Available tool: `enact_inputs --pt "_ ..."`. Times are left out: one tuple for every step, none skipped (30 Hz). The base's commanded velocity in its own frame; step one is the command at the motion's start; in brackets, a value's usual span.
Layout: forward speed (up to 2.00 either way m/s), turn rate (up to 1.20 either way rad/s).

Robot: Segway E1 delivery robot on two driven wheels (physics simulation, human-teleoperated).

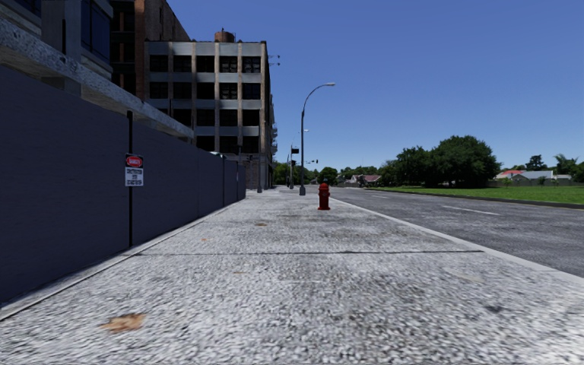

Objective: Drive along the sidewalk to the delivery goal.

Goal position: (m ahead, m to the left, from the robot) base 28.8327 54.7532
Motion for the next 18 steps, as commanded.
enact_inputs --pt "2.00 0.00" --pt "2.00 0.00" --pt "2.00 0.00" --pt "2.00 0.00" --pt "2.00 0.00" --pt "2.00 0.00" --pt "2.00 0.00" --pt "2.00 0.00" --pt "2.00 0.00" --pt "2.00 0.00" --pt "2.00 0.00" --pt "2.00 0.00" --pt "2.00 0.00" --pt "2.00 0.00" --pt "2.00 0.00" --pt "2.00 0.00" --pt "2.00 0.00" --pt "2.00 0.00"
